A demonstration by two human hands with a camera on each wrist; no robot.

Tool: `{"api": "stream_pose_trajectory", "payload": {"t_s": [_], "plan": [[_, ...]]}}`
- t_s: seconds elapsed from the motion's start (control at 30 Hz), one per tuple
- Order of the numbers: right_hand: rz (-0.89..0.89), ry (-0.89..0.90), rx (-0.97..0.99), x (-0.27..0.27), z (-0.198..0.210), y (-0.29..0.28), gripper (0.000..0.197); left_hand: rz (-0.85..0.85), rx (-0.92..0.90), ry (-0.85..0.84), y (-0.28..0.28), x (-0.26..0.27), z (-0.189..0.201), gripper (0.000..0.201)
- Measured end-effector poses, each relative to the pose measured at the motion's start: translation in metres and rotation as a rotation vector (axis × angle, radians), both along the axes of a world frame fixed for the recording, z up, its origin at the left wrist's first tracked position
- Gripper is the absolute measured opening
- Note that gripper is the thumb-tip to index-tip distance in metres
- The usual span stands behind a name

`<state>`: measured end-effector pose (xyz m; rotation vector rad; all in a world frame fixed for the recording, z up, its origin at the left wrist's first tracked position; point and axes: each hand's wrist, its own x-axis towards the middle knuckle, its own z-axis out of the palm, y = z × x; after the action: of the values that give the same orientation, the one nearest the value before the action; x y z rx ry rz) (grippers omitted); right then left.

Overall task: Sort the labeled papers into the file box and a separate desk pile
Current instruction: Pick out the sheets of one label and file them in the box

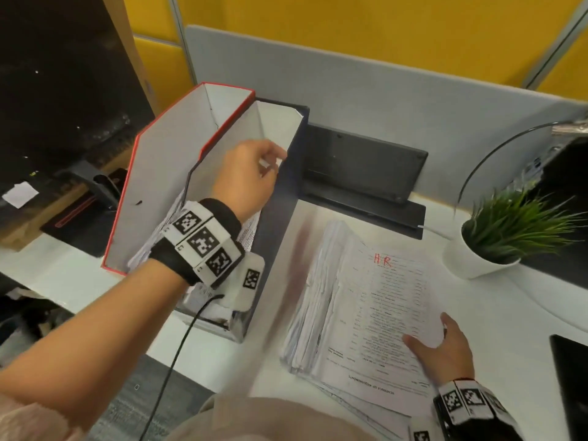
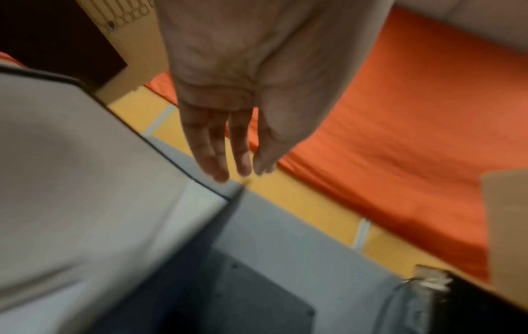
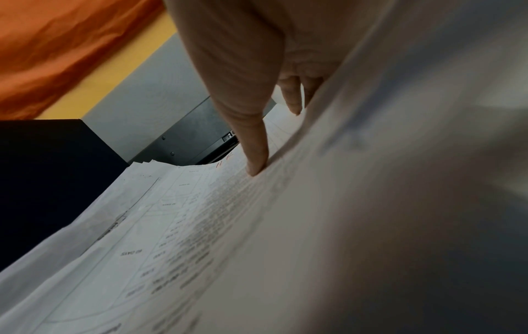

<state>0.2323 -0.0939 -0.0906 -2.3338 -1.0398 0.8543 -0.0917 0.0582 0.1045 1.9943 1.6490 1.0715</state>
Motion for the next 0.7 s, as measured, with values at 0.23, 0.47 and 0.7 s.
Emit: {"api": "stream_pose_trajectory", "payload": {"t_s": [0.23, 0.47, 0.7], "plan": [[0.030, -0.048, -0.069, -0.006, 0.005, 0.004, 0.104, -0.221, -0.050, -0.102, -0.038, 0.093, -0.037, 0.018], [0.096, -0.119, -0.147, -0.014, 0.005, -0.001, 0.115, -0.120, -0.730, 0.350, -0.033, 0.111, -0.141, 0.029], [0.141, -0.156, -0.192, -0.018, 0.009, -0.010, 0.118, -0.061, -0.621, 0.224, -0.029, 0.113, -0.152, 0.026]]}}
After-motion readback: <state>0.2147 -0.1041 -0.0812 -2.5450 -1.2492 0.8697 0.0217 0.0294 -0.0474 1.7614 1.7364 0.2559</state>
